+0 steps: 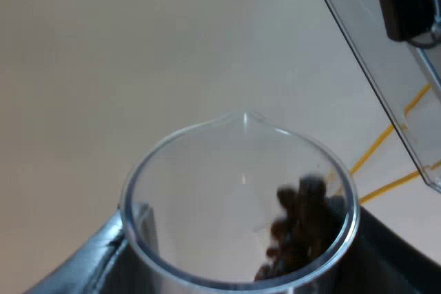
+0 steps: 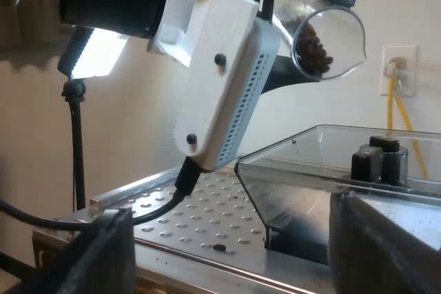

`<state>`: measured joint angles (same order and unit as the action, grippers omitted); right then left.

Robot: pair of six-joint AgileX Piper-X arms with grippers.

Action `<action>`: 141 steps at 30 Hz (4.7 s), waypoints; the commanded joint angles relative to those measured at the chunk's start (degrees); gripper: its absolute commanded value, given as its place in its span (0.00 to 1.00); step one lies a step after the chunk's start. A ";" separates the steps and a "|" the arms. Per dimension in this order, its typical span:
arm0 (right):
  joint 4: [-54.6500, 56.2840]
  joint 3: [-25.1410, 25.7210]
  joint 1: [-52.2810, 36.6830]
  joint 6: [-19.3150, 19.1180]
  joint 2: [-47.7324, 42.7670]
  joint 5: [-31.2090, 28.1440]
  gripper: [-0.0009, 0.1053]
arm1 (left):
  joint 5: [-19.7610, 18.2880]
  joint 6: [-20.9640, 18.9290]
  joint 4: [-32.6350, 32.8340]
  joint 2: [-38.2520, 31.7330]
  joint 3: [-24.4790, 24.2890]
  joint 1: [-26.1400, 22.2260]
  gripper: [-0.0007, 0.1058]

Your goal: Pour the beans into the coffee machine

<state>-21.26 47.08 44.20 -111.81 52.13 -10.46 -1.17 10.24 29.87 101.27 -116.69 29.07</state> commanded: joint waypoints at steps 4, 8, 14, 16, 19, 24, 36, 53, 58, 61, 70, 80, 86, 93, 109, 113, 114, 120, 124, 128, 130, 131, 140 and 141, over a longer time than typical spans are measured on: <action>-1.27 0.38 0.05 -0.23 -0.22 -0.11 0.59 | -0.38 6.72 -0.65 -0.35 -0.48 0.09 0.26; -2.17 0.38 0.05 -0.23 -0.22 -0.11 0.59 | -0.38 10.05 -0.65 -0.35 -0.48 0.09 0.26; -2.53 0.38 0.05 -0.23 -0.22 -0.11 0.59 | -1.01 12.31 -0.65 -0.35 -0.48 0.09 0.26; -2.53 0.38 0.05 -0.23 -0.22 -0.11 0.59 | -1.21 12.30 -0.65 -0.35 -0.48 0.09 0.26; -2.53 0.38 0.05 -0.23 -0.22 -0.11 0.59 | -1.21 12.30 -0.65 -0.35 -0.48 0.09 0.26; -2.53 0.38 0.05 -0.23 -0.22 -0.11 0.59 | -1.21 12.30 -0.65 -0.35 -0.48 0.09 0.26; -2.53 0.38 0.05 -0.23 -0.22 -0.11 0.59 | -1.21 2.82 -0.65 -2.14 -0.48 0.09 0.26; -2.53 0.38 0.05 -0.23 -1.98 -0.11 0.59 | 1.17 -44.55 8.60 -10.55 -0.48 0.09 0.26; 0.10 0.38 0.05 -0.23 -6.58 0.03 0.59 | 1.84 -56.41 12.88 -12.64 -0.48 0.09 0.26; 4.89 0.38 0.05 -0.23 -9.28 0.78 0.59 | 1.84 -63.40 15.39 -14.00 -0.48 -0.40 0.26; 13.26 0.38 0.17 -0.23 -15.93 10.07 0.59 | 1.73 -77.90 28.35 -18.70 -0.48 -8.66 0.26; 26.10 0.38 0.17 -0.23 -17.17 16.40 0.59 | -6.54 -86.78 28.60 -24.28 3.18 -25.52 0.26; 31.00 0.38 0.17 -0.23 -16.27 19.18 0.59 | -15.04 -90.16 22.97 -31.18 17.37 -33.05 0.26; 33.16 0.38 0.17 0.36 -11.53 23.00 0.59 | -18.06 -93.19 14.35 -39.16 36.73 -36.62 0.26; 33.06 0.38 0.17 3.20 -0.38 24.56 0.59 | -24.49 -102.82 -5.71 -45.47 64.54 -38.32 0.26; 33.06 0.38 0.17 3.20 1.01 24.56 0.59 | -26.35 -106.01 -12.93 -45.47 70.08 -41.08 0.26; 32.91 0.38 0.17 3.20 2.89 24.56 0.59 | -27.09 -106.94 -15.40 -45.47 71.94 -41.97 0.26; 29.21 0.38 0.17 3.20 6.42 24.56 0.59 | -29.83 -108.00 -29.55 -45.47 81.93 -42.62 0.26; 26.37 0.38 0.17 3.20 8.45 24.71 0.59 | -29.81 -107.88 -38.21 -45.47 87.53 -42.62 0.26; 23.00 0.38 0.17 3.20 11.07 24.69 0.59 | -29.28 -107.74 -48.04 -45.47 94.04 -42.62 0.26; 21.68 0.38 0.17 3.49 12.18 24.69 0.59 | -28.57 -107.74 -49.95 -45.11 95.74 -42.62 0.26; 20.84 0.38 0.17 3.80 12.85 24.69 0.59 | -27.92 -107.74 -50.64 -44.62 96.56 -42.62 0.26; 17.16 0.38 0.17 4.05 16.78 24.69 0.59 | -26.82 -107.24 -57.16 -37.84 97.49 -42.07 0.26; 17.08 0.38 0.17 4.05 17.06 24.69 0.59 | -26.52 -107.24 -58.95 -36.48 97.49 -41.48 0.26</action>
<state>-2.97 46.95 44.20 -107.54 68.68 13.46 -28.04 -96.91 -25.44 63.83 -19.15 -13.21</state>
